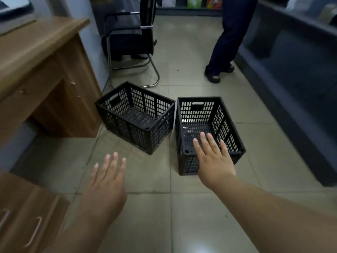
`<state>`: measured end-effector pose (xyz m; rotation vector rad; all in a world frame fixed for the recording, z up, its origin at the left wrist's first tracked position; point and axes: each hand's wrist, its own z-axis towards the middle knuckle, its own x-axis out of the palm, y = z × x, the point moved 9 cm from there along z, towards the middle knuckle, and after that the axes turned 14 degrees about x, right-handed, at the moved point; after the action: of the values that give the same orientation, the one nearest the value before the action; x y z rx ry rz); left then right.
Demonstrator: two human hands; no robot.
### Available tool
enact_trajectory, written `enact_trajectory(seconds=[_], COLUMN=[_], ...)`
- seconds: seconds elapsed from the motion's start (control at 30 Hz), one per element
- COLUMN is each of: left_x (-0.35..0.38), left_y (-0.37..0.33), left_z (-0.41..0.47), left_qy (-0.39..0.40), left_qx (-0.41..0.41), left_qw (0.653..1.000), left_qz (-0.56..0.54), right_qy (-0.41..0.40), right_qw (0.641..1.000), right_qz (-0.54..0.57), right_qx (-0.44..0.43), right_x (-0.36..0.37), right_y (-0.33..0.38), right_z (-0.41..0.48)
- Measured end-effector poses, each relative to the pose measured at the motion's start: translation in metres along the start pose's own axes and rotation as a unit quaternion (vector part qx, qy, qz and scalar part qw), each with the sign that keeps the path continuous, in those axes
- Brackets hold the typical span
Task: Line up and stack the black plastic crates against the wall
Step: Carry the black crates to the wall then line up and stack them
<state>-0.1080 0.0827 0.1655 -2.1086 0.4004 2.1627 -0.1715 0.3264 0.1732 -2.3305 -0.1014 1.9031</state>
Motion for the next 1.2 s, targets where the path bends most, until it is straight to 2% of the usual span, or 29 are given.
enact_trajectory(seconds=[0.23, 0.4, 0.5, 0.57, 0.6, 0.7, 0.87, 1.2], left_x=[0.031, 0.049, 0.079, 0.097, 0.108, 0.139, 0.196, 0.315], left_y=[0.023, 0.087, 0.135, 0.169, 0.183, 0.211, 0.244, 0.261], left_z=[0.104, 0.173, 0.225, 0.259, 0.274, 0.321, 0.392, 0.509], left_qy=[0.023, 0.013, 0.062, 0.064, 0.081, 0.074, 0.105, 0.145], left_qx=[-0.004, -0.030, -0.004, -0.008, -0.016, 0.030, 0.038, 0.058], left_qw=[1.000, 0.999, 0.997, 0.997, 0.997, 0.997, 0.994, 0.987], left_qz=[0.021, 0.016, 0.039, 0.030, 0.014, -0.011, -0.020, -0.026], right_qy=[0.016, 0.005, 0.000, 0.014, 0.025, 0.054, 0.108, 0.121], right_qw=[1.000, 1.000, 0.999, 0.999, 0.999, 0.997, 0.993, 0.993], right_qz=[-0.004, 0.012, 0.033, 0.034, 0.037, 0.050, 0.034, 0.000], right_qx=[-0.014, -0.026, -0.021, -0.022, -0.021, -0.010, -0.017, -0.011], right_x=[0.002, -0.001, -0.002, 0.004, 0.009, 0.030, 0.082, 0.178], right_y=[0.014, 0.062, 0.098, 0.131, 0.149, 0.200, 0.260, 0.276], right_z=[0.101, 0.180, 0.238, 0.277, 0.296, 0.347, 0.414, 0.530])
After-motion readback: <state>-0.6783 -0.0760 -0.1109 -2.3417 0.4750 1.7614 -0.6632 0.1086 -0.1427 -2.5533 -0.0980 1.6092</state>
